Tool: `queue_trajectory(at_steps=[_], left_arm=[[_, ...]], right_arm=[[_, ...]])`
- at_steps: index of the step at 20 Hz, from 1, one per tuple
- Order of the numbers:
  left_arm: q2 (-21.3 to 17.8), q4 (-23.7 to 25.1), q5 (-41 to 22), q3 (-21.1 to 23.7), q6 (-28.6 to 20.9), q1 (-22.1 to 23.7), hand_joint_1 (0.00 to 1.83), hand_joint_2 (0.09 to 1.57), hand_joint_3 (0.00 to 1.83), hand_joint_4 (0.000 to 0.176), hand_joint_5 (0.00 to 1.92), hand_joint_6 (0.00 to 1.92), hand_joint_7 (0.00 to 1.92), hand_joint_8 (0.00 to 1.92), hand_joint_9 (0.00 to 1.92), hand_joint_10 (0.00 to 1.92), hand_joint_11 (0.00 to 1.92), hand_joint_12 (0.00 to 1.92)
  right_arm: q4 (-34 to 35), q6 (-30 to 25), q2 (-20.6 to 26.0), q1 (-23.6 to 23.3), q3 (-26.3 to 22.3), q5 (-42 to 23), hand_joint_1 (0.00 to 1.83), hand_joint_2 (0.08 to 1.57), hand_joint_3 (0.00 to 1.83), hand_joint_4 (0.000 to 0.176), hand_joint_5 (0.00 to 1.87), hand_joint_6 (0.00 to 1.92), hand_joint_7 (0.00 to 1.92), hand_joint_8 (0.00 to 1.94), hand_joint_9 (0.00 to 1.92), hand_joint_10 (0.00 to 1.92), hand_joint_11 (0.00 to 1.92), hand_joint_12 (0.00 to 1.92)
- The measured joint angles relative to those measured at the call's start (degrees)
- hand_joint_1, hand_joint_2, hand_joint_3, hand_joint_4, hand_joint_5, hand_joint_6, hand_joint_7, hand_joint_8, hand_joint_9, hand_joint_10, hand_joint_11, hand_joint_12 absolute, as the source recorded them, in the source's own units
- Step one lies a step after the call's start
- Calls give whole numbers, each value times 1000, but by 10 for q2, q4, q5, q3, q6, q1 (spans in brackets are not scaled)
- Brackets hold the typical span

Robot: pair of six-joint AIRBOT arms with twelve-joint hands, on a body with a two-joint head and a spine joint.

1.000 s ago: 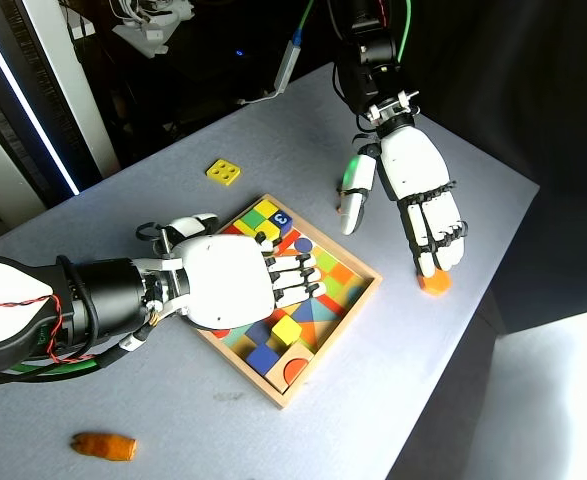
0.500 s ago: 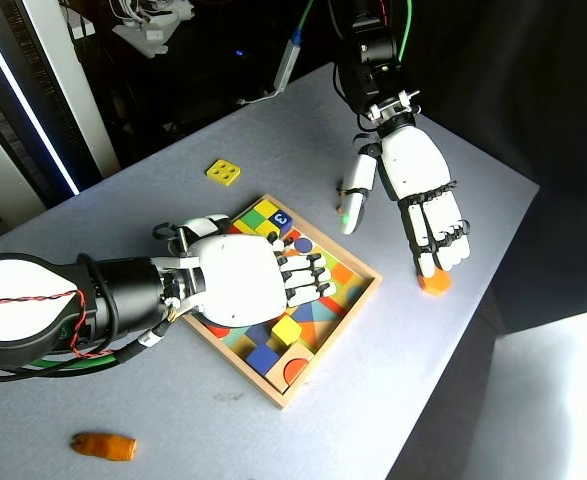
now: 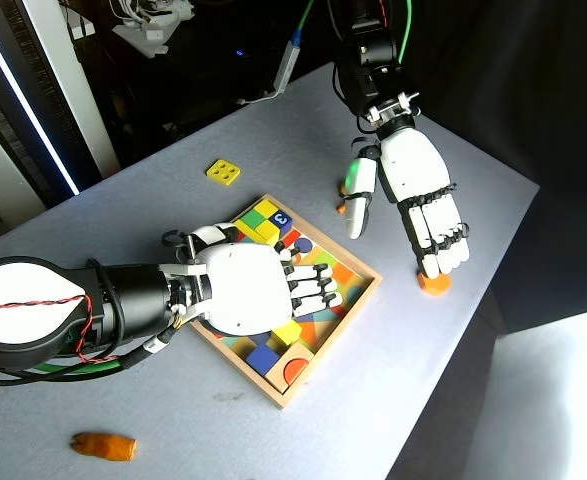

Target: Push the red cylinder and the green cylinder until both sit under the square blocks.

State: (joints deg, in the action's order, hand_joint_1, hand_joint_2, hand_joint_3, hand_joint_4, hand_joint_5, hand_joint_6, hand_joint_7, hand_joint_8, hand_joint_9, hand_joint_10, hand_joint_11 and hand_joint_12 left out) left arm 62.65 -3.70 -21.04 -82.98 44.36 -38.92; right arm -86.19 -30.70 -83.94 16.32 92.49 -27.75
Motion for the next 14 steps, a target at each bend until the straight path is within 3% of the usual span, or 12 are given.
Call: queue_trajectory(at_steps=[1,2,4,5,6,8,9,11,12,14], left_arm=[[0,0,0,0,0,0,0,1260,5,25,2,0,9,3,0,0,49,27],[0,0,0,0,0,0,0,1262,6,36,0,0,1,0,0,0,51,30],[1,0,0,0,0,0,0,1247,0,10,36,13,0,0,0,0,44,21],[1,0,0,0,0,0,0,1247,0,10,36,13,0,0,0,0,44,21],[1,0,0,0,0,0,0,1240,0,47,7,2,0,0,0,0,52,27],[1,0,0,0,0,0,0,1243,0,48,1,0,0,0,0,0,53,29],[1,0,0,0,0,0,0,1235,0,70,0,0,0,0,0,0,33,24],[1,0,0,-2,0,0,0,1212,0,67,0,0,0,0,0,0,46,42],[1,0,0,-2,0,0,12,1205,0,85,19,7,0,0,0,0,8,8],[1,1,1,-2,0,0,0,1175,0,94,0,0,0,0,0,0,28,14]], right_arm=[[0,1,-1,2,2,2,266,1085,2,176,545,3,0,0,0,0,0,0],[1,1,-2,3,3,3,290,1086,1,176,571,11,19,6,0,0,9,4],[0,1,-5,4,6,6,274,1086,1,176,567,5,13,1,0,0,0,0],[1,1,-6,4,7,7,274,1086,1,176,567,5,13,1,0,0,0,0],[1,1,-9,4,10,6,272,1085,0,176,571,5,19,3,0,0,0,0],[1,1,-11,4,12,8,251,1086,1,176,564,2,15,1,0,0,0,0],[1,1,-12,4,12,8,246,1088,2,176,564,2,14,0,0,0,0,0],[1,1,-13,4,12,8,271,1086,0,176,567,2,14,0,0,0,0,0],[1,1,-13,4,12,8,262,1087,1,176,556,0,8,0,0,0,0,0],[1,1,-13,4,12,8,263,1081,0,176,566,5,14,2,0,0,0,0]])
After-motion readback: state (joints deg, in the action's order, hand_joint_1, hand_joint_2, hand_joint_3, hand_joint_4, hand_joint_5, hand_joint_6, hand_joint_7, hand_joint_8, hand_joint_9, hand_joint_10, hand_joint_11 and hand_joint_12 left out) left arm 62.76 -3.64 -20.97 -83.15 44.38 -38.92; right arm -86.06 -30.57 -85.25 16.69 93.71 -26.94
